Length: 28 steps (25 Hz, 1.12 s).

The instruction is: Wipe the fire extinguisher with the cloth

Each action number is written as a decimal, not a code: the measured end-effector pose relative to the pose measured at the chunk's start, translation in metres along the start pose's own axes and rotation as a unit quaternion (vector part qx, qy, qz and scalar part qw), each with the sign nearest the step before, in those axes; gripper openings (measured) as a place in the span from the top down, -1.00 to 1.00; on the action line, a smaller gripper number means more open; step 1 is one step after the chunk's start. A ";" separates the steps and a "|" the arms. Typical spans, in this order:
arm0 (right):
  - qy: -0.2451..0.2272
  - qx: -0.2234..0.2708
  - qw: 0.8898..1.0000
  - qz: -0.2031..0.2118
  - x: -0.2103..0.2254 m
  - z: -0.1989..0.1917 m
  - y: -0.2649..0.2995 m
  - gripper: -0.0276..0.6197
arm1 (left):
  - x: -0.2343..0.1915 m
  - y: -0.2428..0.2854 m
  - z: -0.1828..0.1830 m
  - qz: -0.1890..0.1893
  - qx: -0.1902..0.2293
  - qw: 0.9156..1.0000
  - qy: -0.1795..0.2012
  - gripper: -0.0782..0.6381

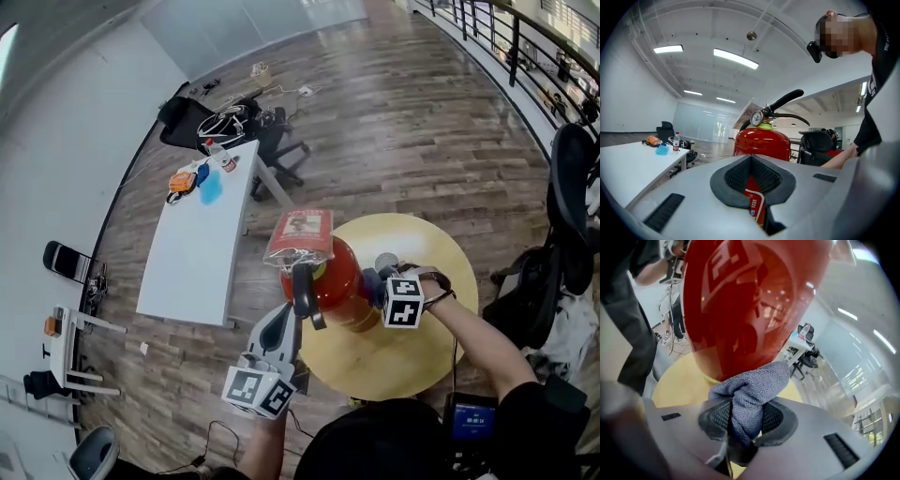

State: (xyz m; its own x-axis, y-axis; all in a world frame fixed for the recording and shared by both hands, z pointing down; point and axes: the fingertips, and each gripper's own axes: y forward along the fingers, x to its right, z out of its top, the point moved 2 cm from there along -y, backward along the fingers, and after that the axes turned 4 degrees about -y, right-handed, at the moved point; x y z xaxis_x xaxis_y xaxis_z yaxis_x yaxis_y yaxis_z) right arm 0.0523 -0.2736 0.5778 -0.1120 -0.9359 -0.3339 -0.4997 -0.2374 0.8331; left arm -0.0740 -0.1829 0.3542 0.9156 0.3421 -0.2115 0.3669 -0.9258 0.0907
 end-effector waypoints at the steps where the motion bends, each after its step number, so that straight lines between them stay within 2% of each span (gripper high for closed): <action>1: 0.010 -0.004 1.000 0.006 -0.011 -0.007 0.012 0.58 | 0.000 0.000 0.000 0.002 0.001 1.000 0.000 0.72; 4: 0.056 -0.006 0.998 0.017 -0.037 -0.025 0.039 0.58 | 0.002 0.001 -0.002 0.010 0.003 1.000 0.001 0.72; 6: 0.092 -0.006 0.995 0.043 -0.052 -0.034 0.058 0.58 | 0.001 0.000 -0.002 0.014 0.006 1.000 0.000 0.72; 11: 0.141 -0.009 0.987 0.080 -0.070 -0.051 0.088 0.57 | 0.002 0.001 -0.003 0.021 0.004 1.000 -0.005 0.72; 15: 0.092 0.009 0.994 0.054 -0.044 -0.036 0.053 0.57 | 0.002 0.002 -0.004 0.018 -0.002 1.000 -0.005 0.72; 19: 0.009 0.054 0.998 -0.030 0.012 0.015 -0.033 0.57 | 0.000 0.000 -0.001 0.014 0.007 1.000 -0.010 0.72; 22: -0.055 0.076 0.991 -0.096 0.046 0.054 -0.100 0.57 | 0.000 0.000 -0.001 0.014 0.010 1.000 -0.010 0.72; 25: -0.117 0.086 0.980 -0.138 0.071 0.082 -0.146 0.57 | 0.001 -0.001 -0.002 0.011 0.010 1.000 -0.009 0.72; 28: -0.149 0.104 0.967 -0.179 0.099 0.103 -0.175 0.57 | 0.002 0.000 -0.003 0.009 0.012 1.000 -0.011 0.72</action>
State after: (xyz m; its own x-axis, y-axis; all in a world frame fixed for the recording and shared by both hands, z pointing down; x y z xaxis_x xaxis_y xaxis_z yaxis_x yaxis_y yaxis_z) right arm 0.0404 -0.2977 0.3538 -0.1269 -0.6799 -0.7222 -0.7108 -0.4456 0.5443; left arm -0.0720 -0.1814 0.3562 0.9181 0.3214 -0.2320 0.3458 -0.9355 0.0723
